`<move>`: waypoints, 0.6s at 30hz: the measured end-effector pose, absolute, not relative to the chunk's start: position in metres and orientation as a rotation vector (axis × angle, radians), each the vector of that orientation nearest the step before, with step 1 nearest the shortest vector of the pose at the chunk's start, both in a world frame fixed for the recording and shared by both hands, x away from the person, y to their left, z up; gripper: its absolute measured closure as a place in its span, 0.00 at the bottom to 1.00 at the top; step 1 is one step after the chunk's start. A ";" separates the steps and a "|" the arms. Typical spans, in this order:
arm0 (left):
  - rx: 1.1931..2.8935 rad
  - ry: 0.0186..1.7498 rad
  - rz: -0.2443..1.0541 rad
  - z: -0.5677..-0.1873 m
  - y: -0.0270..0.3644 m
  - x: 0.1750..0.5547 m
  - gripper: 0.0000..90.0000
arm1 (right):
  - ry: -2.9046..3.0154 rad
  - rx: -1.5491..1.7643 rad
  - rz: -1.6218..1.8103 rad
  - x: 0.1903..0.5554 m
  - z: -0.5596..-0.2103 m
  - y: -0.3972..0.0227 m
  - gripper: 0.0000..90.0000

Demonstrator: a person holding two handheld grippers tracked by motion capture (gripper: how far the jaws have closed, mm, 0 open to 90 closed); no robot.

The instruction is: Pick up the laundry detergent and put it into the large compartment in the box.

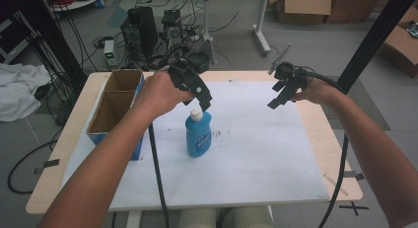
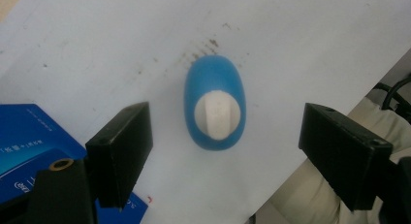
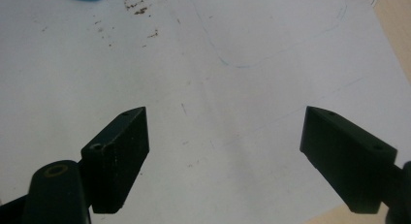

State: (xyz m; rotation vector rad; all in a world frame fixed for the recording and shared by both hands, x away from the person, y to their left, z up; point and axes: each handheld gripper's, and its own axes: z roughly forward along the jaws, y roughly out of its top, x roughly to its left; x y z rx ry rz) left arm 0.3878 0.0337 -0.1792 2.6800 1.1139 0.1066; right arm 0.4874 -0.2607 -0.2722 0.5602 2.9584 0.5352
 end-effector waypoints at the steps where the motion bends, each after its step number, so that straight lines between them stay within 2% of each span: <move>1: 2.682 1.115 0.109 -0.179 0.033 0.388 0.23 | 2.957 0.557 0.539 0.488 -0.272 -0.260 0.20; 18: 2.681 1.131 0.059 -0.200 0.032 0.393 0.22 | 2.970 0.556 0.517 0.489 -0.276 -0.258 0.20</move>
